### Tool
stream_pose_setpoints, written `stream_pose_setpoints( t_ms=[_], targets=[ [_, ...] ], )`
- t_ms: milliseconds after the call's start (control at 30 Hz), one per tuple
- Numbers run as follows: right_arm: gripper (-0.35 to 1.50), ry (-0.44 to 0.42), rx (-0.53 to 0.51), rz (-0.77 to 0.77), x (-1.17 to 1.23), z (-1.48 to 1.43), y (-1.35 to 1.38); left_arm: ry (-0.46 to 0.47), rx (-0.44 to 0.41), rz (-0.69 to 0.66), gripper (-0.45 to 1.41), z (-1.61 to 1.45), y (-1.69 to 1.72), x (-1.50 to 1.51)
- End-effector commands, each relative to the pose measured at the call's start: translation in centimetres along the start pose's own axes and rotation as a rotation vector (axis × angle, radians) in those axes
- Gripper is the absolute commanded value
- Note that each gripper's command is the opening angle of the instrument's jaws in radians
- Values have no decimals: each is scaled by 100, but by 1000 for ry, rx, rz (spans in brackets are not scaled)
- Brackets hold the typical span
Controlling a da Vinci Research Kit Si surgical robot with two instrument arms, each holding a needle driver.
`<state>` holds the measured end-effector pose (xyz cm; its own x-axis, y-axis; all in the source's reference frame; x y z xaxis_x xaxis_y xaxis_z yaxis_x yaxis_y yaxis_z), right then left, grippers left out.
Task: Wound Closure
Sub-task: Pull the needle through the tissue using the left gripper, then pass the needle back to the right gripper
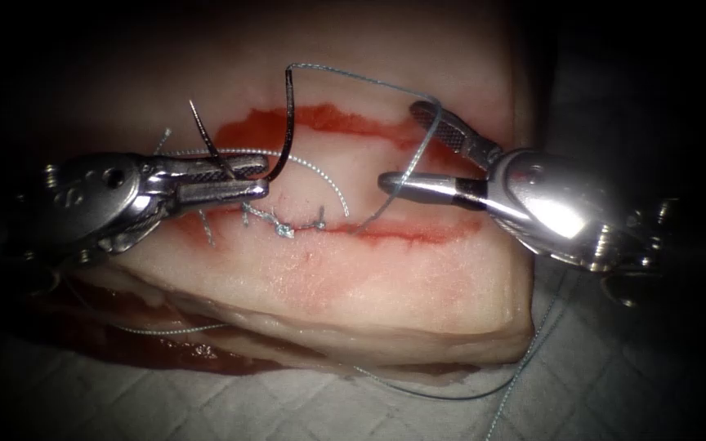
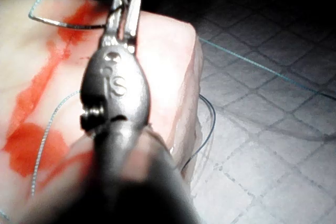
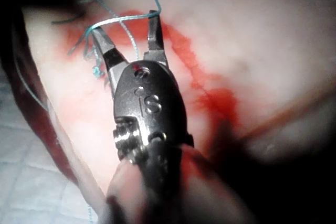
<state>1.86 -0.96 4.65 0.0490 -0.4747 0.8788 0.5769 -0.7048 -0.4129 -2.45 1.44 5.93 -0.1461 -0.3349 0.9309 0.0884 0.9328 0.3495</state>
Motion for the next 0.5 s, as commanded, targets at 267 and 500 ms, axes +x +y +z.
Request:
stream_pose_setpoints(
  t_ms=[267,500],
  targets=[
    [126,58,134,-385,-39,-25,-39,20,5,-7,-45,11,-6,-7],
    [41,108,41,460,-20,-25,-12,152,14,286,-45,17,-13,4]
  ],
)
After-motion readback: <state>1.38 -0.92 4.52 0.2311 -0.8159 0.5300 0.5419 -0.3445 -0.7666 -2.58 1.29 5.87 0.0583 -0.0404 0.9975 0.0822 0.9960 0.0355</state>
